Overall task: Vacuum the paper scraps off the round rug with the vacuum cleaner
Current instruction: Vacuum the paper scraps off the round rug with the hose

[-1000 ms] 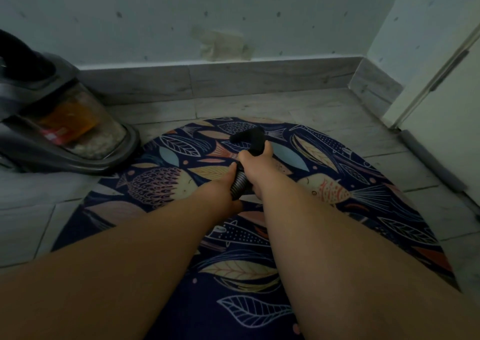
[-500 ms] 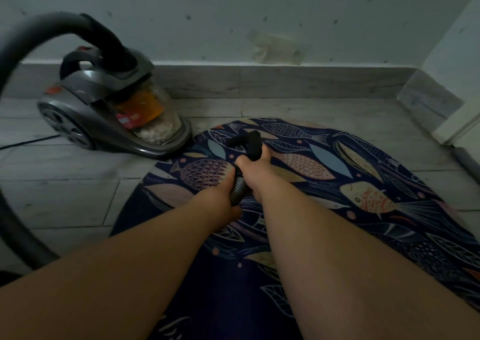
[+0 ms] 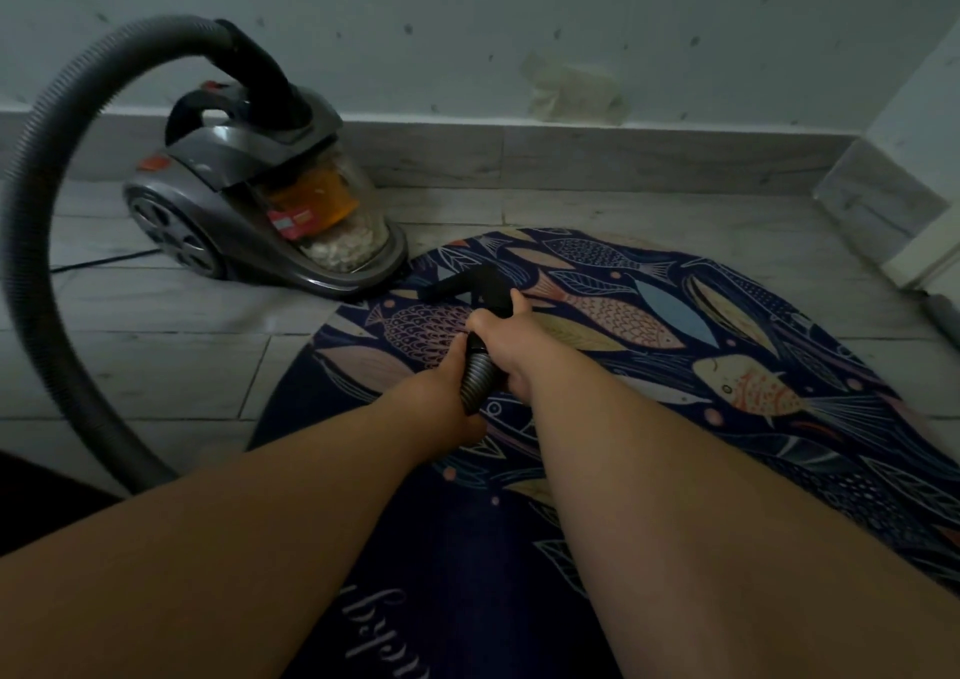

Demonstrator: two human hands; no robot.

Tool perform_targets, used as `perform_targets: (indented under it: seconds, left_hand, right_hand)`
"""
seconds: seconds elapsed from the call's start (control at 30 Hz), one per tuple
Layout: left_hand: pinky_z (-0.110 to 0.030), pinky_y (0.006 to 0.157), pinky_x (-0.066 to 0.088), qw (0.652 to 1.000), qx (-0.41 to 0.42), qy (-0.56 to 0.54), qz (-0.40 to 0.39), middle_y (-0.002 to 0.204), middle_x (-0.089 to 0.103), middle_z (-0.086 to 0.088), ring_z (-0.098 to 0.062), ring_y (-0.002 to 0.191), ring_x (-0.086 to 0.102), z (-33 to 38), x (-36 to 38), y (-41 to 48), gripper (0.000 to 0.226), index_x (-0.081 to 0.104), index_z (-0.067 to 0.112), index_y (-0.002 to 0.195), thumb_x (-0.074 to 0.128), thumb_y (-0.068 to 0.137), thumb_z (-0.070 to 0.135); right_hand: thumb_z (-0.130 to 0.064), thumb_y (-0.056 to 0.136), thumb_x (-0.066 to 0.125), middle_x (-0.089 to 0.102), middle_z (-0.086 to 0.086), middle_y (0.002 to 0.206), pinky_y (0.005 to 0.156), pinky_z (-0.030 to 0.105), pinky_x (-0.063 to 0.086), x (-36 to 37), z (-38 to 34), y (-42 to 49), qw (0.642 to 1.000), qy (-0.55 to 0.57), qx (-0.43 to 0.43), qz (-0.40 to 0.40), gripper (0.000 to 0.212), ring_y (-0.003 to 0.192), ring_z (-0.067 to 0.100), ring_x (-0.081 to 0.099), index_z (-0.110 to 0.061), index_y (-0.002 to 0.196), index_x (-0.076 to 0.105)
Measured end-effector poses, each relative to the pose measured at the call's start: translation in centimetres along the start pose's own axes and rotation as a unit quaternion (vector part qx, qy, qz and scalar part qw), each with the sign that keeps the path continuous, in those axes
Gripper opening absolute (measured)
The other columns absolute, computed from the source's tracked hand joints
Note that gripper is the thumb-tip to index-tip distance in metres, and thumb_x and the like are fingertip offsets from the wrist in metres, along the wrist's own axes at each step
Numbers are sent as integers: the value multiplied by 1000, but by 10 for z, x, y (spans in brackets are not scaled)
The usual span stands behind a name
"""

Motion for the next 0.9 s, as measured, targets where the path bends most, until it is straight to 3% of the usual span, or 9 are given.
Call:
perform_targets:
  seconds: [0.07, 0.17, 0.33, 0.43, 0.53, 0.7, 0.8, 0.9]
  left_hand:
    - [-27, 76, 44, 1000, 3, 1, -5, 126, 54, -12, -19, 89, 50, 9, 4, -3, 102, -23, 25, 147, 59, 88, 34]
    - [-28, 75, 47, 1000, 12, -8, -11, 125, 54, -11, -20, 88, 53, 26, 11, -6, 101, -24, 29, 146, 59, 89, 33]
    - [-28, 84, 41, 999, 47, 5, -10, 136, 49, -12, -25, 112, 53, 59, 24, -8, 98, -21, 23, 148, 57, 90, 32]
    - [-26, 83, 41, 998, 64, 11, -15, 132, 52, -11, -24, 109, 55, 80, 32, -4, 98, -20, 23, 149, 57, 90, 33]
    - [-28, 82, 43, 997, 71, 24, -27, 125, 57, -11, -22, 101, 56, 102, 42, 2, 99, -21, 25, 148, 59, 89, 33]
    - [-26, 76, 40, 994, 98, 42, -30, 127, 55, -10, -20, 95, 54, 138, 57, 8, 96, -20, 25, 149, 56, 89, 33]
    - [-25, 76, 39, 992, 114, 49, -32, 129, 54, -11, -21, 97, 54, 158, 67, 9, 97, -19, 25, 149, 57, 89, 34]
    - [-27, 79, 40, 989, 129, 61, -44, 128, 54, -13, -24, 103, 55, 182, 77, 8, 97, -21, 25, 148, 57, 90, 33]
  right_hand:
    - [-37, 79, 62, 41, 12, 148, 99, 55, 49, -10, 4, -5, 1000, 0, -6, 8, 96, 115, 37, 55, -46, 155, 4]
    - [-41, 70, 61, 44, 12, 147, 99, 55, 49, -29, 10, -12, 1000, 3, -2, 24, 100, 116, 38, 56, -46, 154, 7]
    - [-37, 77, 62, 43, 14, 147, 98, 57, 50, -65, 22, -23, 999, 19, 10, 44, 96, 116, 40, 55, -47, 154, 7]
    - [-37, 72, 62, 48, 15, 141, 95, 59, 50, -89, 30, -28, 998, 29, 18, 59, 96, 113, 41, 57, -53, 151, 9]
    - [-34, 79, 62, 48, 15, 138, 95, 58, 51, -116, 38, -34, 996, 42, 21, 73, 93, 110, 40, 58, -51, 152, 8]
    - [-37, 72, 60, 47, 16, 139, 95, 60, 50, -157, 51, -40, 993, 53, 34, 103, 98, 111, 40, 57, -51, 152, 6]
    - [-34, 83, 60, 48, 15, 139, 94, 58, 52, -181, 60, -50, 990, 67, 37, 117, 91, 110, 38, 59, -50, 153, 5]
    - [-37, 81, 60, 47, 14, 141, 92, 57, 53, -206, 71, -58, 987, 77, 46, 130, 91, 108, 38, 60, -52, 152, 5]
Point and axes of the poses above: each hand's wrist, its own y-axis towards the middle knuckle, its own x-axis out of the palm, z = x × y, the point moved 4 cm from there along y, towards the middle knuckle
